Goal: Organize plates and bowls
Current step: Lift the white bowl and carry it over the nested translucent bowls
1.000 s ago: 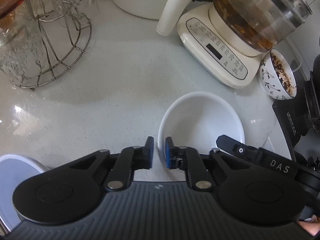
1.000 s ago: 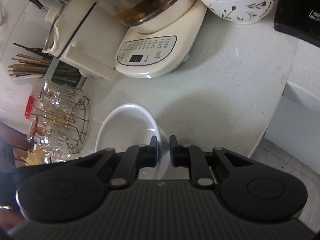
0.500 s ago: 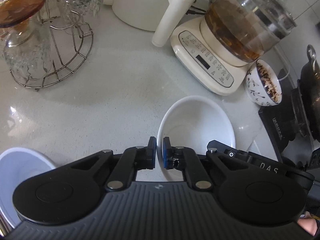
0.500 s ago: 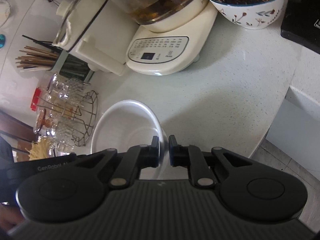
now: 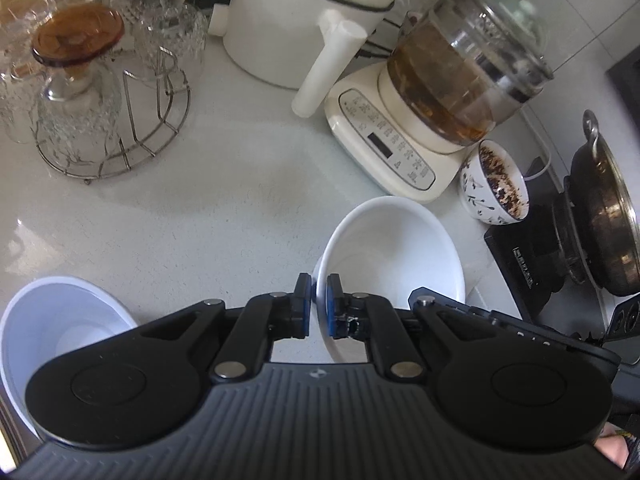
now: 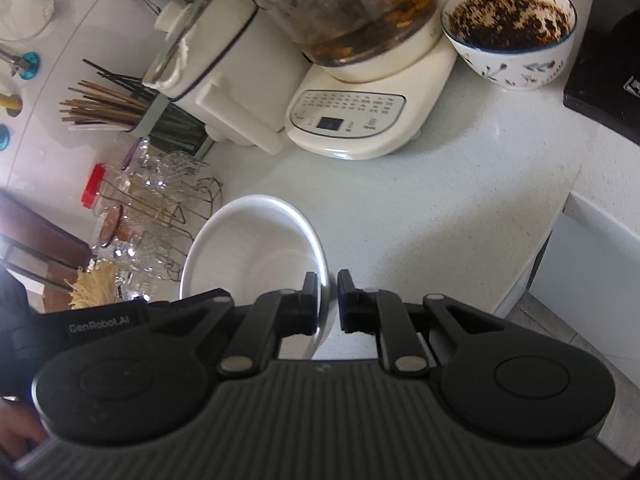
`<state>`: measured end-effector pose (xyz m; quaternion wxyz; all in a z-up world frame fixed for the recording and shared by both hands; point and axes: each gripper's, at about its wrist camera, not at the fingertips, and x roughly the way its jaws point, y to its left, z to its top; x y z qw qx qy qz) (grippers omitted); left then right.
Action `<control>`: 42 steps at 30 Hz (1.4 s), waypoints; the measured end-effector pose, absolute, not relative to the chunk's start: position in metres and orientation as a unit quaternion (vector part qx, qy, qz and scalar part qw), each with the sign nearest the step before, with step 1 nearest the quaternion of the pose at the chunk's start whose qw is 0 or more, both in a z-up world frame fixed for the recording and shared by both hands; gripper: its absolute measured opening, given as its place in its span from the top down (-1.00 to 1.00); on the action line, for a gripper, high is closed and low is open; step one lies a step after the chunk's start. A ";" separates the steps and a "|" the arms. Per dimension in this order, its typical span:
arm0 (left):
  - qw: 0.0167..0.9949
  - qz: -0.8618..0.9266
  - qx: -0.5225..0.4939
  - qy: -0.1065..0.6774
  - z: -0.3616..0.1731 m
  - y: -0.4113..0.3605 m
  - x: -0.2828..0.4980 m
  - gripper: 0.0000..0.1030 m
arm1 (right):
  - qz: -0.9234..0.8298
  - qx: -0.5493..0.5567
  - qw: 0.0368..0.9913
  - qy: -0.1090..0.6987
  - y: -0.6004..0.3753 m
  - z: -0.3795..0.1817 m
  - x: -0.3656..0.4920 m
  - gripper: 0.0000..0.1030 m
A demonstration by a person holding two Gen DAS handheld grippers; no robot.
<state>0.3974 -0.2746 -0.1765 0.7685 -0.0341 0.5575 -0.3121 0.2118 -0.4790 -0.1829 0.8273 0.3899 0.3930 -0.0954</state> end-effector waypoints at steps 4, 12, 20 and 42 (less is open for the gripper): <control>0.775 -0.314 -0.038 0.546 -0.167 -0.264 0.392 0.83 | -0.089 0.382 0.835 0.385 -0.474 -0.172 0.212 0.76; 0.786 -0.317 -0.046 0.529 -0.146 -0.237 0.386 0.83 | -0.073 0.375 0.846 0.372 -0.455 -0.153 0.211 0.76; 0.803 -0.306 -0.061 0.507 -0.123 -0.204 0.381 0.83 | -0.054 0.356 0.858 0.365 -0.432 -0.133 0.220 0.76; 0.835 -0.206 -0.140 0.490 -0.124 -0.104 0.369 0.83 | 0.046 0.312 0.857 0.407 -0.366 -0.130 0.260 0.76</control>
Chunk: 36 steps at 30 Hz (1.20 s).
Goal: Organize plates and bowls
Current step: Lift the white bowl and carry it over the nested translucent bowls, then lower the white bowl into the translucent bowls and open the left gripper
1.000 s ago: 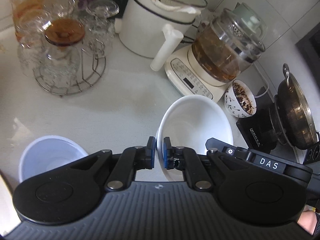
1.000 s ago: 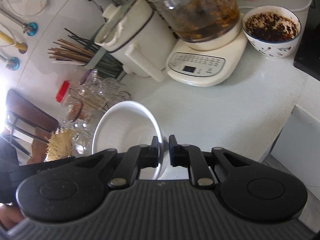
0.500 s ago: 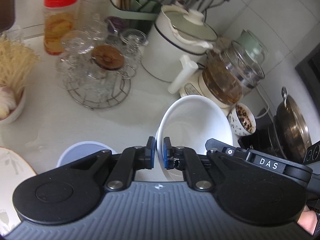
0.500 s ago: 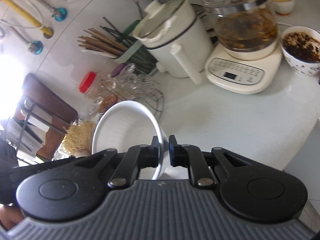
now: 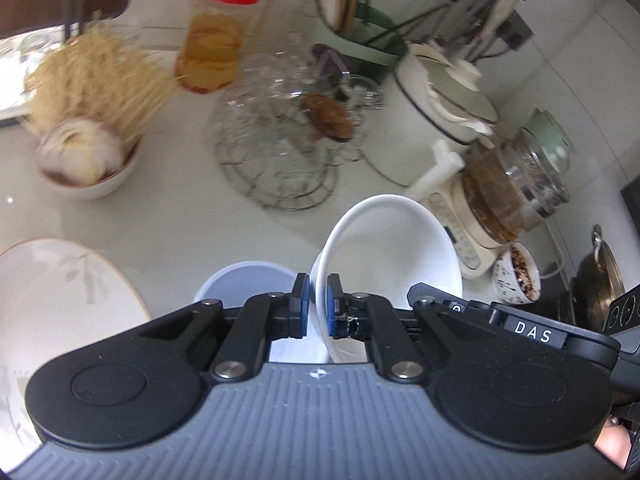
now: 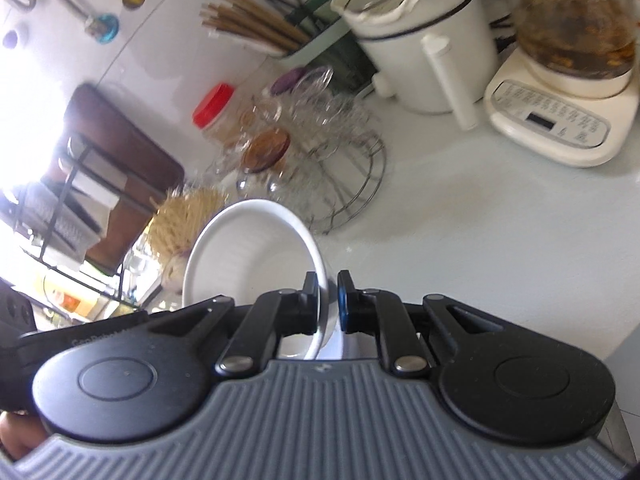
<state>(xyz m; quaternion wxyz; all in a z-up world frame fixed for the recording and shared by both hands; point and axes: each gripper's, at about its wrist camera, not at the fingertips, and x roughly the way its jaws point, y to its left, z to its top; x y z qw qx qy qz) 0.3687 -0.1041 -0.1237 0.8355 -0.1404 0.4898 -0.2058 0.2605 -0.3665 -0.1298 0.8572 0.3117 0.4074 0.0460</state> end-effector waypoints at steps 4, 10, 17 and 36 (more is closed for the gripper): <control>0.834 -0.180 -0.150 0.499 -0.133 -0.089 0.366 0.83 | 0.060 0.300 0.850 0.428 -0.351 -0.137 0.269 0.76; 0.830 -0.154 -0.159 0.512 -0.148 -0.073 0.365 0.83 | 0.075 0.276 0.844 0.454 -0.333 -0.147 0.281 0.76; 0.828 -0.145 -0.147 0.521 -0.157 -0.069 0.360 0.81 | 0.076 0.250 0.845 0.467 -0.318 -0.158 0.283 0.71; 0.828 -0.134 -0.166 0.519 -0.160 -0.047 0.357 0.06 | 0.103 0.266 0.849 0.445 -0.315 -0.144 0.282 -0.08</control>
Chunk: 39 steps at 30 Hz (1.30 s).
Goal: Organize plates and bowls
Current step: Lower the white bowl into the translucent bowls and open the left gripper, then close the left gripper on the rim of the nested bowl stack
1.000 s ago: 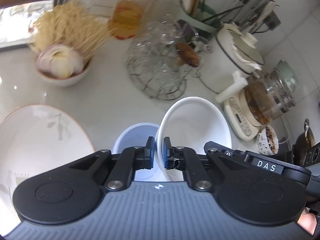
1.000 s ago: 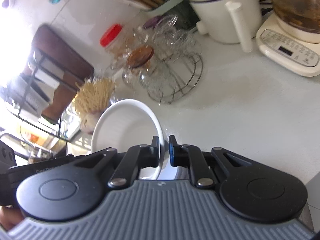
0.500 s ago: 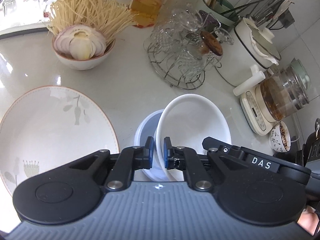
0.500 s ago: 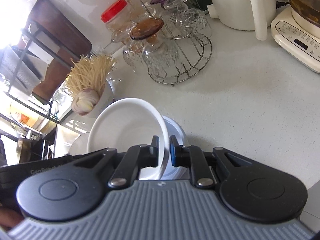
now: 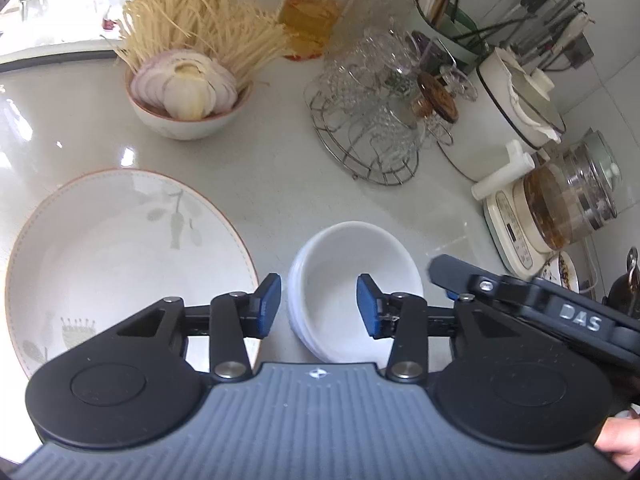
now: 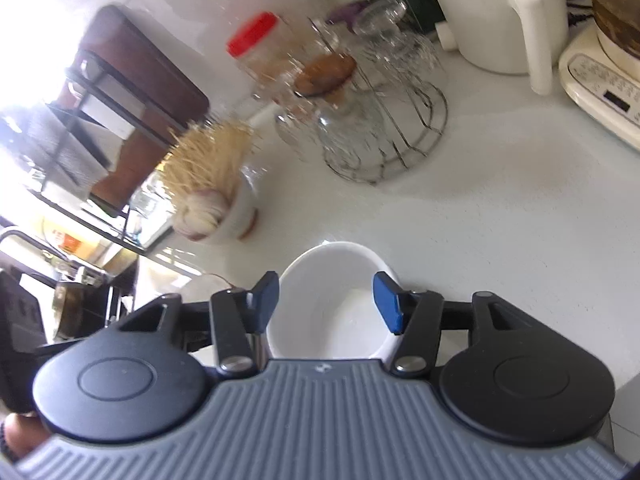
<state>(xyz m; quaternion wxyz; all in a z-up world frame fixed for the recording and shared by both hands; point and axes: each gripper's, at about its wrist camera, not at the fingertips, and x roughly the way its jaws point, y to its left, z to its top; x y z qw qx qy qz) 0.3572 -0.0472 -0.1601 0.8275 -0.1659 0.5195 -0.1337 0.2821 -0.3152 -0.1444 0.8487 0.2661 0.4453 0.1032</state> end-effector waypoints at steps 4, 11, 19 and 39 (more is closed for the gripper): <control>0.829 -0.127 -0.168 0.518 -0.160 -0.044 0.362 0.06 | 0.098 0.260 0.856 0.435 -0.318 -0.140 0.283 -0.08; 0.834 -0.138 -0.138 0.515 -0.167 -0.054 0.371 0.06 | 0.062 0.251 0.854 0.452 -0.325 -0.158 0.288 -0.08; 0.832 -0.138 -0.127 0.521 -0.178 -0.068 0.374 0.06 | 0.057 0.308 0.814 0.489 -0.330 -0.198 0.290 0.06; 0.813 -0.180 -0.080 0.549 -0.202 -0.100 0.380 0.10 | 0.016 0.334 0.801 0.497 -0.338 -0.212 0.262 0.69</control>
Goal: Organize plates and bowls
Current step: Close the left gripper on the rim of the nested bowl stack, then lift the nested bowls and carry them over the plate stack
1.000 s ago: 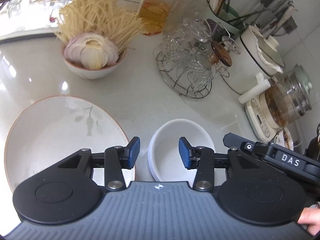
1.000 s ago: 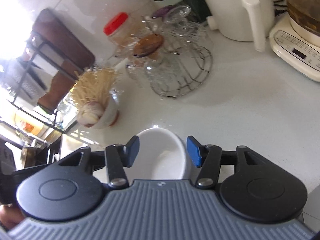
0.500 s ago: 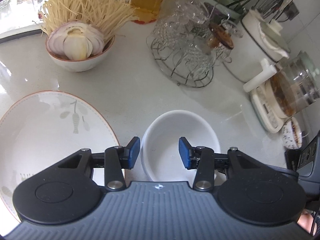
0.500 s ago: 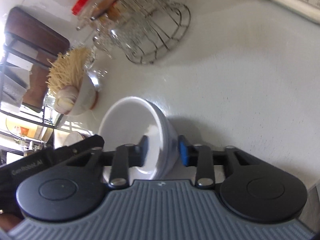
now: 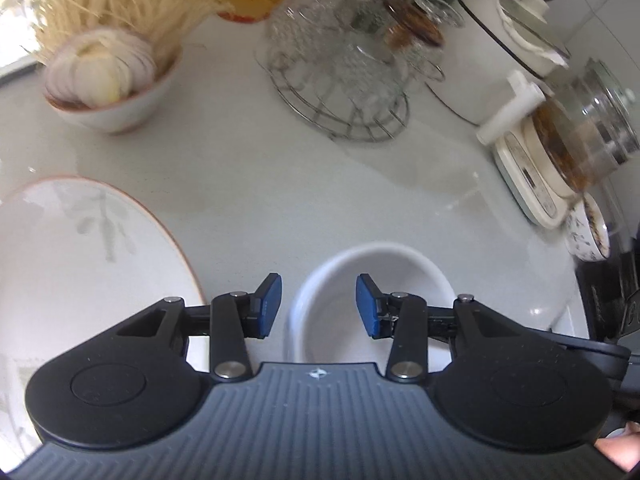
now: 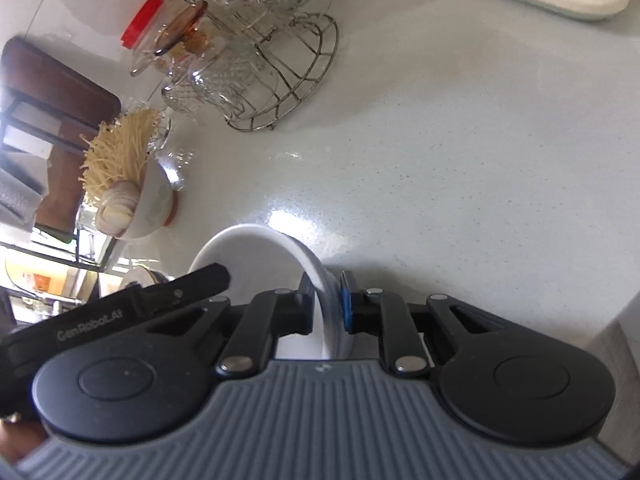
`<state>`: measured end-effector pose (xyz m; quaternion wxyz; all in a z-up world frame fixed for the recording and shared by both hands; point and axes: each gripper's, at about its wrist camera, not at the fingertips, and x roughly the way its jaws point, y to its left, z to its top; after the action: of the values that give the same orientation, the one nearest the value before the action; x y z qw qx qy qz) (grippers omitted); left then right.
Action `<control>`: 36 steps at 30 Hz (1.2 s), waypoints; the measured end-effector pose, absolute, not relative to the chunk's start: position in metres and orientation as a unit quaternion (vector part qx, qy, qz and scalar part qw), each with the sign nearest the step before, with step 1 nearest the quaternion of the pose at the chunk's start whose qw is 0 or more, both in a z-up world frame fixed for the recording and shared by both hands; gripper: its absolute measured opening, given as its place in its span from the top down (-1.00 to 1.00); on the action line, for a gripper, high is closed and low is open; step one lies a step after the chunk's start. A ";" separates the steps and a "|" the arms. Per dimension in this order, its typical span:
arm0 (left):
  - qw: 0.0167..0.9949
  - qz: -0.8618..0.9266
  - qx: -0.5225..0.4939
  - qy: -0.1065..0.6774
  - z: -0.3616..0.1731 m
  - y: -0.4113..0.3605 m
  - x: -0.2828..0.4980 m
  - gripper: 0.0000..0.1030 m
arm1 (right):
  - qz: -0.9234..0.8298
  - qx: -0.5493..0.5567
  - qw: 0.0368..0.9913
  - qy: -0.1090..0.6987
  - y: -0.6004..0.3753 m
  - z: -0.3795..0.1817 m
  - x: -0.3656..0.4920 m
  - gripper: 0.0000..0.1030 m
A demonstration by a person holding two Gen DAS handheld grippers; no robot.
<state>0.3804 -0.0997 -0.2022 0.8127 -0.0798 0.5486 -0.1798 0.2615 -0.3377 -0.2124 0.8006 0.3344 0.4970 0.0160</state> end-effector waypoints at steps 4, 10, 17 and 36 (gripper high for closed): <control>0.813 -0.190 -0.052 0.549 -0.207 -0.107 0.374 0.22 | 0.002 0.329 0.811 0.485 -0.335 -0.210 0.256 0.70; 0.813 -0.188 -0.037 0.550 -0.212 -0.100 0.371 0.69 | -0.010 0.314 0.822 0.475 -0.329 -0.206 0.253 0.70; 0.813 -0.198 -0.031 0.547 -0.207 -0.093 0.372 0.73 | -0.014 0.305 0.828 0.471 -0.323 -0.199 0.254 0.70; 0.818 -0.217 -0.042 0.531 -0.152 -0.076 0.352 0.75 | -0.008 0.301 0.845 0.442 -0.313 -0.149 0.236 0.70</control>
<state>0.3522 -0.0760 -0.1518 0.8181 -0.0425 0.5309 -0.2171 0.2355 -0.3129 -0.1490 0.8447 0.3012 0.4424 -0.0077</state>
